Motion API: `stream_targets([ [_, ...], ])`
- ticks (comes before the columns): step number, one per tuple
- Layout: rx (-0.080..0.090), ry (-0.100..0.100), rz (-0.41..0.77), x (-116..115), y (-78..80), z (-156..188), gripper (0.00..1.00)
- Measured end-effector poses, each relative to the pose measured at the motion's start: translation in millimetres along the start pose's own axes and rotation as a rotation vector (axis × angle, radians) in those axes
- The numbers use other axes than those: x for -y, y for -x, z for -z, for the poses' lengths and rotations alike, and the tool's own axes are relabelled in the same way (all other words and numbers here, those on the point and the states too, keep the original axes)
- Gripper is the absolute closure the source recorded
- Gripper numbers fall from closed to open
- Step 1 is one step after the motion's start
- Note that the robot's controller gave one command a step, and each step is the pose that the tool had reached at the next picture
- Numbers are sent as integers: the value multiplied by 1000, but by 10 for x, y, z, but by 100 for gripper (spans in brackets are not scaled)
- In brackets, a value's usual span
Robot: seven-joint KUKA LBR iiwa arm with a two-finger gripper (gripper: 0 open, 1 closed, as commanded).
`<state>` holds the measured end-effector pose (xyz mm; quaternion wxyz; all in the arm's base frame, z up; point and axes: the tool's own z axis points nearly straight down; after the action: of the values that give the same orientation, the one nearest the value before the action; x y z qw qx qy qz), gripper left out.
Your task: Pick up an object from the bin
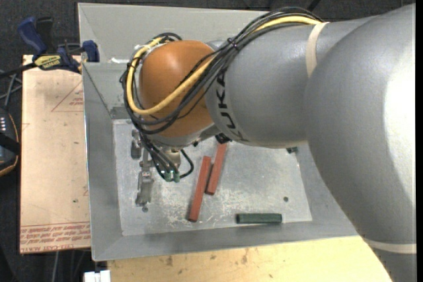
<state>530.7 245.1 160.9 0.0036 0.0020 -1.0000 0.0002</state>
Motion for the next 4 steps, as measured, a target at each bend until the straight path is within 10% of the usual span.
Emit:
stream_targets([
  [3, 11, 0, 170, 596, -297, -413, 0],
  [4, 10, 2, 165, 916, 33, -796, 0],
])
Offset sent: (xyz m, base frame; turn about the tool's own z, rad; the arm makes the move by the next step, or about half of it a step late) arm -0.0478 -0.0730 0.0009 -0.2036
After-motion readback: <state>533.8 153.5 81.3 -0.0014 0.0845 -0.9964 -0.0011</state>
